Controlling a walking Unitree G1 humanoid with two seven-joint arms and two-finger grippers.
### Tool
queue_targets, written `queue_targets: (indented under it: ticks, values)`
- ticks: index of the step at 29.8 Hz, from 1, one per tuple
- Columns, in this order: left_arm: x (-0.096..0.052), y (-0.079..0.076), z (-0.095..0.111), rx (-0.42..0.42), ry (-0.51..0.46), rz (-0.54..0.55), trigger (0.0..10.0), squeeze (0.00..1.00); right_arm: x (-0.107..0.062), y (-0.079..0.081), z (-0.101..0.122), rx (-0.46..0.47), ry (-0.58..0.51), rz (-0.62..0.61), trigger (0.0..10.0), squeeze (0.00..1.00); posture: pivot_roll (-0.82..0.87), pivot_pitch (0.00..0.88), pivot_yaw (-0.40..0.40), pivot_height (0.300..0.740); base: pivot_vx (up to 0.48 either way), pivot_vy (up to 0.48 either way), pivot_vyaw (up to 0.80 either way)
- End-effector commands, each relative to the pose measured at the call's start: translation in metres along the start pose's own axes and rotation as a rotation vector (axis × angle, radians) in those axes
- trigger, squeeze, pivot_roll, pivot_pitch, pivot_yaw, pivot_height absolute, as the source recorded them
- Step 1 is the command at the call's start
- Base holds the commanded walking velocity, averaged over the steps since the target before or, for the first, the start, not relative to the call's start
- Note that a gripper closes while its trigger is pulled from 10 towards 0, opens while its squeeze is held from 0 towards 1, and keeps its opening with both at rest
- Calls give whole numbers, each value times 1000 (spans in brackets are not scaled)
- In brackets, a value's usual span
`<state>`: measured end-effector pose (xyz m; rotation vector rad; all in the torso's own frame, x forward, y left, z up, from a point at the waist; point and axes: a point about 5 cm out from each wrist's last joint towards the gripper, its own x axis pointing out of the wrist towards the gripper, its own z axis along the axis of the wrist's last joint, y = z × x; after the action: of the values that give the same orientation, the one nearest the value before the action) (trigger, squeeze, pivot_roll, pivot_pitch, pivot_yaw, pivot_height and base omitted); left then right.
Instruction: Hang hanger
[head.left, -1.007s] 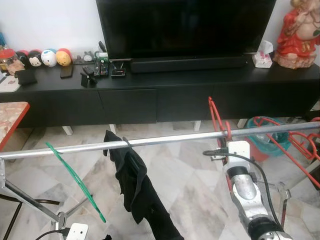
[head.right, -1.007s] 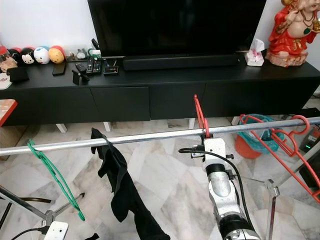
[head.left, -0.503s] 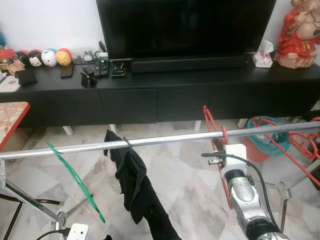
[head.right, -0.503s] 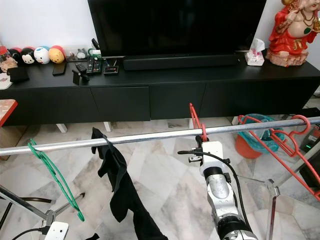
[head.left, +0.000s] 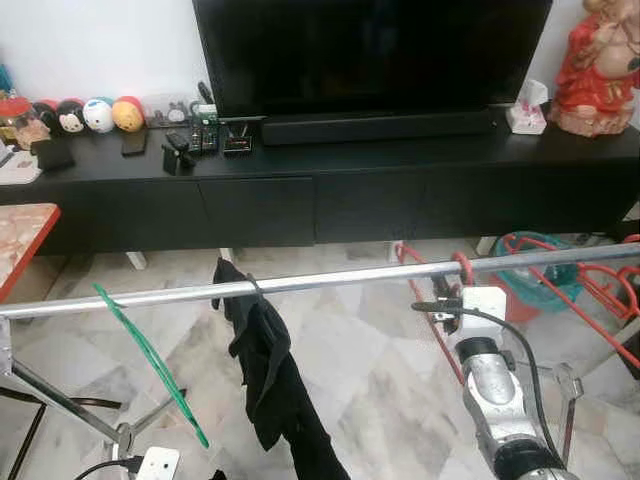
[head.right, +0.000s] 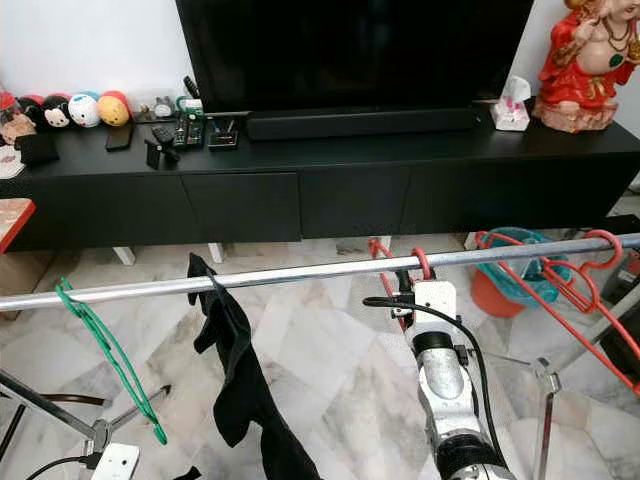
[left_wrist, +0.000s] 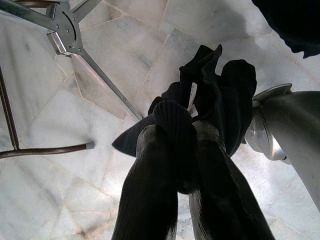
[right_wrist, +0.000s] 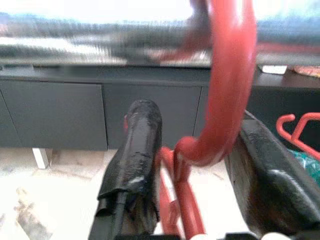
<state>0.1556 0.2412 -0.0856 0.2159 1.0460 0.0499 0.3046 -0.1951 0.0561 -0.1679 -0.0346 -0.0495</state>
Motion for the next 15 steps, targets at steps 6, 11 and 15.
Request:
queue_targets:
  ticks: [6, 11, 15]
  values:
    - [-1, -1, -5, 22, 15, -3, 10000, 0, -7, 2, 0, 12, -34, -3, 10000, 1000, -1, 3, 51, 740, 0, 0, 0]
    - [-1, -2, -5, 26, 14, -7, 10000, 0, -12, 3, -1, 12, -42, -3, 10000, 1000, -3, 5, 50, 740, 0, 0, 0]
    - [0, -4, -1, 30, 5, -12, 10000, 0, -25, 6, 1, -3, -91, -4, 10000, 1000, -8, 0, 48, 740, 0, 0, 0]
